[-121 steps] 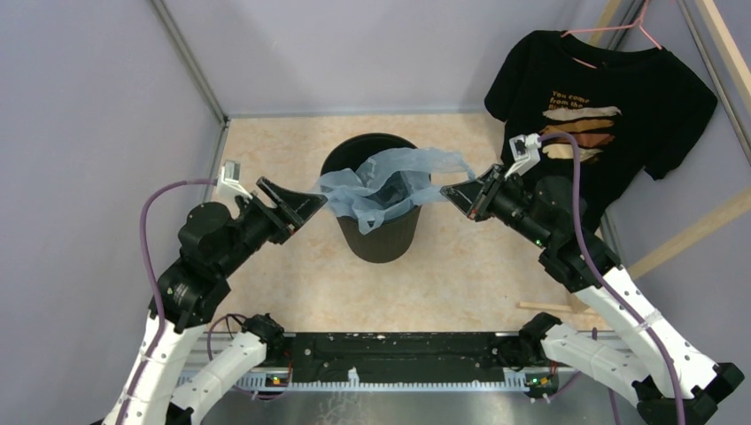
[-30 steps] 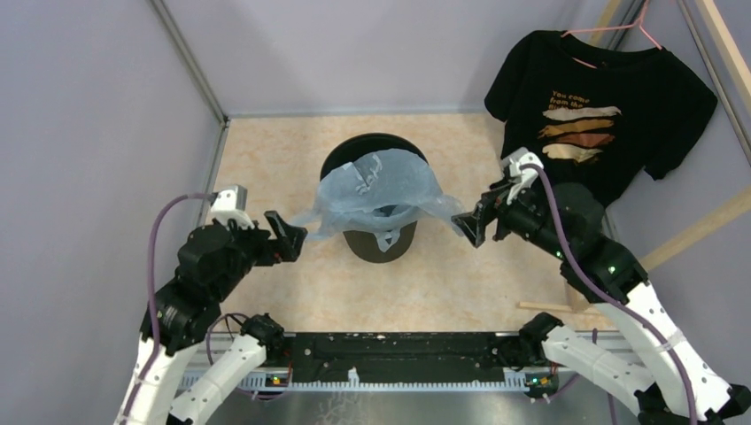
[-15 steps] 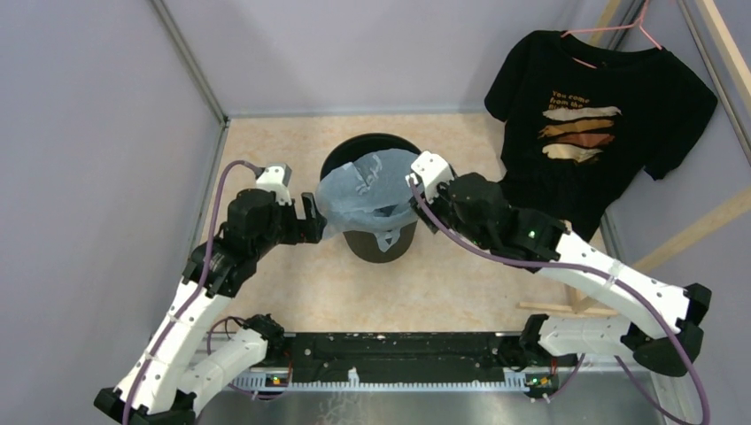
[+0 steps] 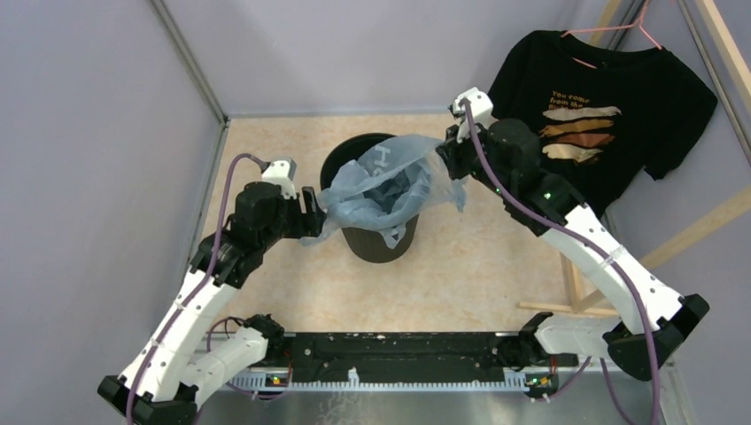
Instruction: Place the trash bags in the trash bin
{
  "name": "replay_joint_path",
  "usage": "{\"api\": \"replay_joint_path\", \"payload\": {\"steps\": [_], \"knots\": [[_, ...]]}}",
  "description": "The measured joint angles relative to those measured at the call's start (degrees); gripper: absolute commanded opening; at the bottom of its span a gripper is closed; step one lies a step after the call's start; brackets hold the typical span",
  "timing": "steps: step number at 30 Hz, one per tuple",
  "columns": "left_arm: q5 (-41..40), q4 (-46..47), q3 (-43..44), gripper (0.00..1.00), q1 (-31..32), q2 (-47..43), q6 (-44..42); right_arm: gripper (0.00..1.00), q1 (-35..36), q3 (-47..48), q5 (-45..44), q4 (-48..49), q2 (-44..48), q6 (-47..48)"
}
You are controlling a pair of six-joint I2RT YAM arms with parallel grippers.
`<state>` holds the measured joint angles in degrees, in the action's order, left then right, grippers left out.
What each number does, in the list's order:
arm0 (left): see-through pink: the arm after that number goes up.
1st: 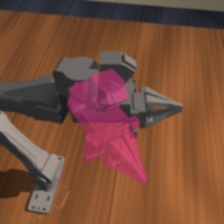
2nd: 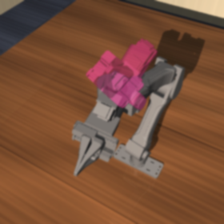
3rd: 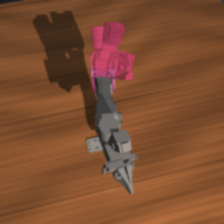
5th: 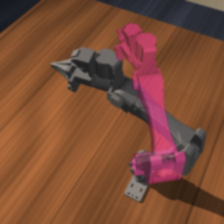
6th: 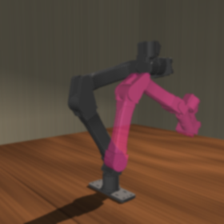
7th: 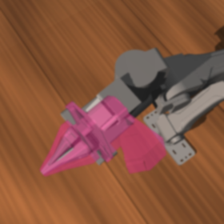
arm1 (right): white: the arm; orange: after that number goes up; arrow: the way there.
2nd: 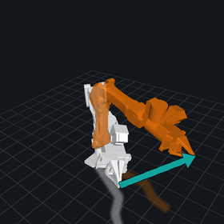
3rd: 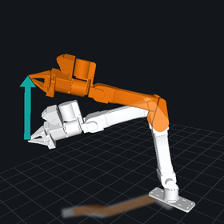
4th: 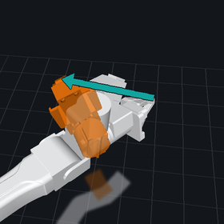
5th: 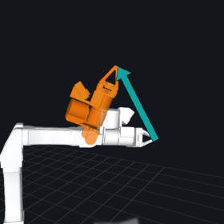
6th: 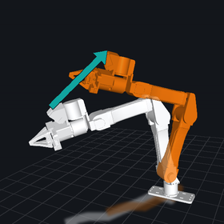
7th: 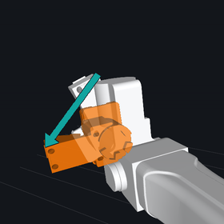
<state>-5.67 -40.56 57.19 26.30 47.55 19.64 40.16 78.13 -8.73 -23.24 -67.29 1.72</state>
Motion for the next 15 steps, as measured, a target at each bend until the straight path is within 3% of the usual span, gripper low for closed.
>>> {"api": "replay_joint_path", "payload": {"steps": [3,11,15], "knots": [[0.1,-0.1,0.8,0.69,0.0,0.1,0.0,0.00,-1.9,0.9,5.7,-0.1,-2.6,-2.6],[0.7,0.0,5.2,0.41,0.0,-1.7,0.2,0.00,-2.8,1.1,12.8,-0.3,-5.6,-6.0],[0.6,0.0,6.7,0.48,0.0,-1.1,-0.3,0.00,-4.0,1.9,13.9,-0.3,-6.1,-7.2]]}}
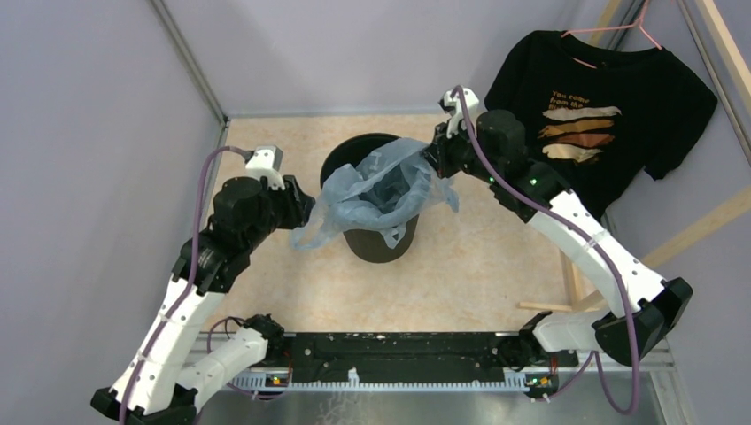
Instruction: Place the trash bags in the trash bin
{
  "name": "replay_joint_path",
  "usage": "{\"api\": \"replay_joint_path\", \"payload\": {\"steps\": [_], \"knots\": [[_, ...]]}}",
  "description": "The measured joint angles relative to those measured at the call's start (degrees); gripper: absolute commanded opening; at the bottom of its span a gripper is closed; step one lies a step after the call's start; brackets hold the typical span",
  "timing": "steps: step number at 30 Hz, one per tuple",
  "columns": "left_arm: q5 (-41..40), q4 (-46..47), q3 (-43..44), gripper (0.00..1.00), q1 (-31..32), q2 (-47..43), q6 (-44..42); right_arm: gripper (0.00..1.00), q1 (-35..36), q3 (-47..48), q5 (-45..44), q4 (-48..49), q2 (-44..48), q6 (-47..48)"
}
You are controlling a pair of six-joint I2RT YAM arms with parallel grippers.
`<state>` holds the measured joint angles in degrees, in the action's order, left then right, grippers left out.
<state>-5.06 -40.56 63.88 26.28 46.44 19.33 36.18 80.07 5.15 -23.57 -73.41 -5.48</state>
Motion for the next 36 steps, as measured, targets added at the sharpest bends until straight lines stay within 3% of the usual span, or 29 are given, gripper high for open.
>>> {"api": "replay_joint_path", "payload": {"steps": [3,10,14,23,36], "knots": [[0.2,0.3,0.8,0.54,0.0,1.4,-0.2,0.00,-0.8,0.7,0.9,0.4,-0.7,-0.7],[2.9,-0.1,0.7,0.82,0.0,3.2,0.0,0.00,-2.1,0.7,2.7,0.5,-1.1,-1.9],[4.9,-0.6,-1.0,0.86,0.0,-1.6,0.4,0.00,-2.7,0.7,3.6,0.6,-1.1,-2.3],[3.8,-2.1,-3.6,0.71,0.0,-3.5,0.5,0.00,-3.0,0.3,5.8,1.9,-1.2,-3.4],[2.6,-0.5,-3.7,0.33,0.0,1.3,0.9,0.00,-3.5,-1.8,8.1,4.5,-1.2,-5.4]]}}
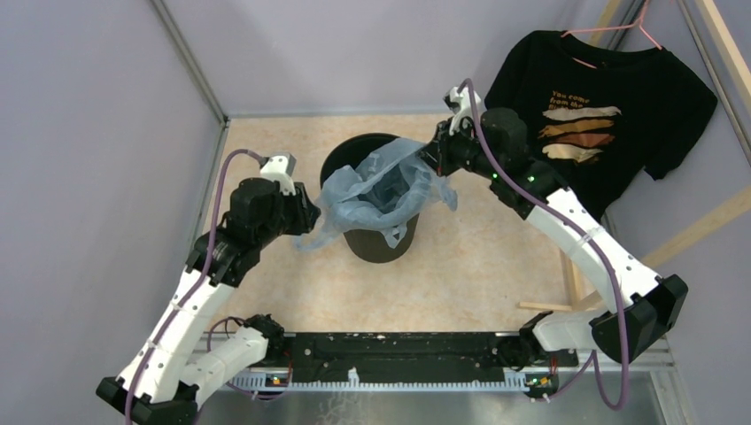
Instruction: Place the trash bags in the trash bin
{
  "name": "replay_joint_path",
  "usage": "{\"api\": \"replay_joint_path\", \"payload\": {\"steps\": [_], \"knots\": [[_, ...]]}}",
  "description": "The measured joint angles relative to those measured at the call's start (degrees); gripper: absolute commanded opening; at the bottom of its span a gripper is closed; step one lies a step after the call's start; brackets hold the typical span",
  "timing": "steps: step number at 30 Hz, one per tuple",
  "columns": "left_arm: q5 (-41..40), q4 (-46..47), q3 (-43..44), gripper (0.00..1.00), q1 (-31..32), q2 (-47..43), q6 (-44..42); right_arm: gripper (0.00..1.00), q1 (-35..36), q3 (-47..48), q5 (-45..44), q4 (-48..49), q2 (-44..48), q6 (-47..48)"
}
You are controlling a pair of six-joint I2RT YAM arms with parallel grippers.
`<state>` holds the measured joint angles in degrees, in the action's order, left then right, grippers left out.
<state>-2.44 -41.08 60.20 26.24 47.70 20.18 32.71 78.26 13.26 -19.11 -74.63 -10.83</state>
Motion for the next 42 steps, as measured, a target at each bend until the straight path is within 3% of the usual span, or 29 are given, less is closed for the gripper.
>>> {"api": "replay_joint_path", "payload": {"steps": [5,7,18,29,35,42], "knots": [[-0.1,1.0,0.0,0.05,0.0,3.0,-0.2,0.00,-0.5,0.0,0.7,0.7,-0.1,-0.5],[-0.8,1.0,0.3,0.00,0.0,4.2,-0.2,0.00,-0.8,0.0,1.1,0.8,-0.2,-0.9],[-8.7,3.3,10.4,0.00,-0.1,10.6,-1.5,0.00,-7.2,2.7,4.4,4.1,-8.5,-3.3],[-10.0,6.1,16.9,0.00,-3.2,23.3,-1.3,0.00,-10.1,9.0,9.4,5.3,-18.8,-5.7],[-3.0,8.3,17.4,0.00,-11.5,26.9,-1.5,0.02,-10.2,10.4,11.4,7.2,-20.9,-6.5],[12.3,14.4,17.8,0.00,-19.7,31.5,0.5,0.05,-11.5,9.0,13.2,8.5,-22.9,-7.9]]}}
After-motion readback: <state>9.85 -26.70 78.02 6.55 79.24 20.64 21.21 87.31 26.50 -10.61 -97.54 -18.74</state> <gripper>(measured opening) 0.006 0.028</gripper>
